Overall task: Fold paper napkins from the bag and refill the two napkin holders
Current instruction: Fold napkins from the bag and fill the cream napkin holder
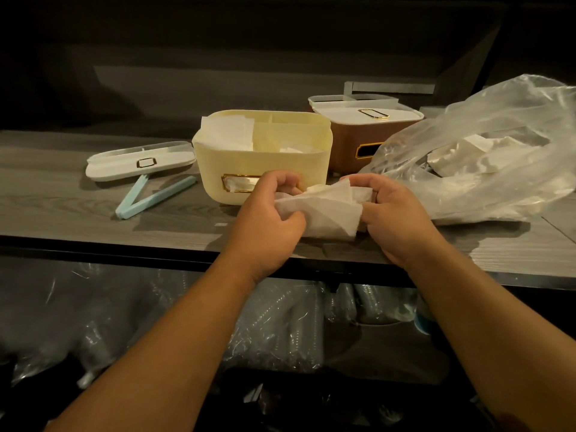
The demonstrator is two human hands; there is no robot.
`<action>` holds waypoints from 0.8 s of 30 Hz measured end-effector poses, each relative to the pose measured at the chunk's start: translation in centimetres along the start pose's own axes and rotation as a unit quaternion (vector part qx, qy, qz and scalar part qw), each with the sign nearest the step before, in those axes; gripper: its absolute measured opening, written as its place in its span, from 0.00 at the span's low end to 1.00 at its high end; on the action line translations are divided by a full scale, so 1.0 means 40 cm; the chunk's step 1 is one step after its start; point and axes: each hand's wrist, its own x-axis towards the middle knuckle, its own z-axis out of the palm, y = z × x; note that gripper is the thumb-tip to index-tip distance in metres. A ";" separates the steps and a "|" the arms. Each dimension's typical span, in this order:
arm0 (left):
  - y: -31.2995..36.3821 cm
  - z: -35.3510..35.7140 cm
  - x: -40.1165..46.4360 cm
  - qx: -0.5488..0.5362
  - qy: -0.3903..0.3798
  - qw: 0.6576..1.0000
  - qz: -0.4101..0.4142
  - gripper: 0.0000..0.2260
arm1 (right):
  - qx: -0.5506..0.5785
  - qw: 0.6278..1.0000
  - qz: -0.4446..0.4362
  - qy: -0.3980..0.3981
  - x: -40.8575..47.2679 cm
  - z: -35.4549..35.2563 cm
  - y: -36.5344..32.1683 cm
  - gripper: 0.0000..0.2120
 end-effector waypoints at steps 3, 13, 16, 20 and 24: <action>-0.001 0.002 -0.003 0.017 -0.007 1.000 0.008 0.21 | -0.013 1.000 -0.001 0.015 0.000 0.003 0.001 0.18; -0.003 0.000 -0.003 0.039 -0.011 0.999 0.009 0.22 | 0.159 0.985 0.018 0.057 0.010 -0.006 0.000 0.23; -0.003 0.000 -0.004 0.036 -0.010 0.999 0.014 0.21 | 0.153 0.986 0.013 0.063 0.011 -0.005 0.002 0.23; -0.005 -0.001 -0.005 0.037 -0.018 0.999 0.023 0.21 | 0.126 0.992 0.000 0.024 -0.002 0.002 -0.007 0.23; -0.003 0.000 -0.006 0.039 -0.025 0.999 0.022 0.21 | 0.137 0.990 -0.007 -0.023 -0.019 0.002 -0.020 0.24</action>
